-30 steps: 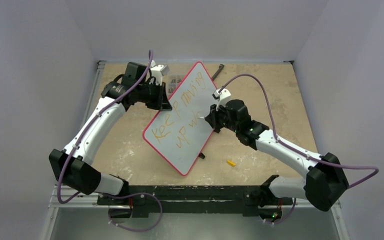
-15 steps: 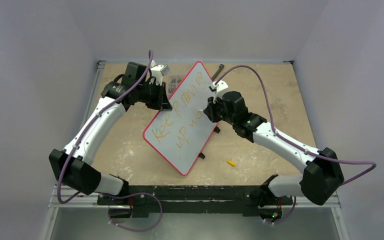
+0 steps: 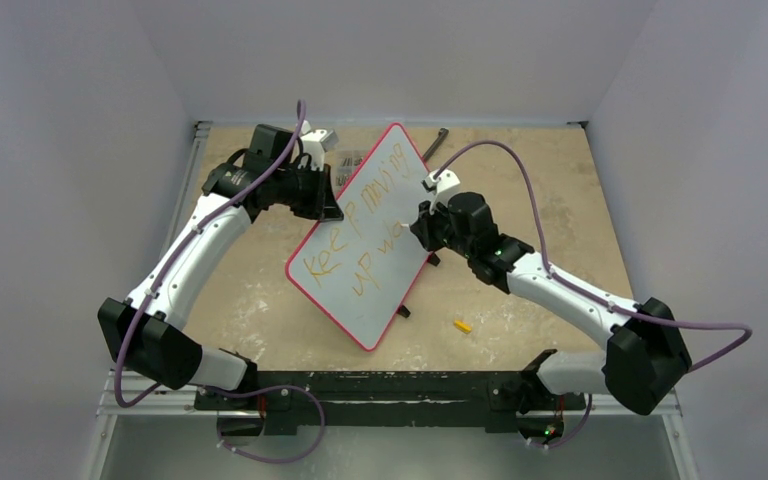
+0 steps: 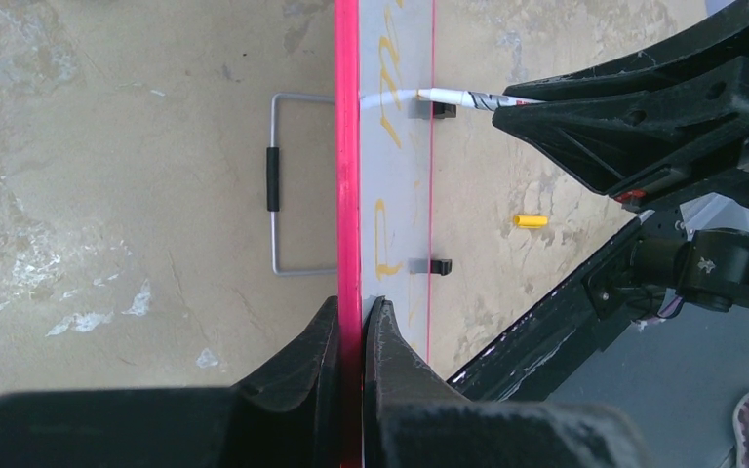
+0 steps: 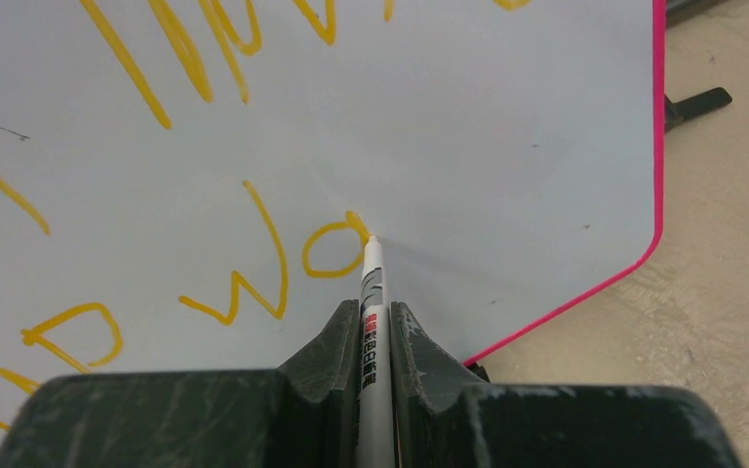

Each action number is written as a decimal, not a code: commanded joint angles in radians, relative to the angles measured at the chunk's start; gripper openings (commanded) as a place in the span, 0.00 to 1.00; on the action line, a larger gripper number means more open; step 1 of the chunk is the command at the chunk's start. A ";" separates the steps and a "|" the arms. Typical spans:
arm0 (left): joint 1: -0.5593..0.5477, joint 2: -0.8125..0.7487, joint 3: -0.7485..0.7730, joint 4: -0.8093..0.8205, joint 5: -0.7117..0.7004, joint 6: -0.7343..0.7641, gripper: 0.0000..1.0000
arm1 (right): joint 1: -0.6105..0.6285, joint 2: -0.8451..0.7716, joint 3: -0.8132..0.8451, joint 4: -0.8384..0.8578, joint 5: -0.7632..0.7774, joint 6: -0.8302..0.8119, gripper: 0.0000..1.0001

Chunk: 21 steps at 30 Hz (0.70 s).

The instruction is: Write a sentence on the whiteboard

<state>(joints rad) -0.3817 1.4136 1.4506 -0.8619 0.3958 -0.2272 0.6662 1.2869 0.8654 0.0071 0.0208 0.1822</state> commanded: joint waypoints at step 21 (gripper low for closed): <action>-0.003 -0.008 -0.004 0.010 -0.119 0.104 0.00 | -0.007 -0.095 0.031 0.035 0.110 0.007 0.00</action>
<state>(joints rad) -0.3820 1.4132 1.4506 -0.8562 0.4046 -0.2287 0.6590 1.2240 0.8356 -0.0021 0.0868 0.1852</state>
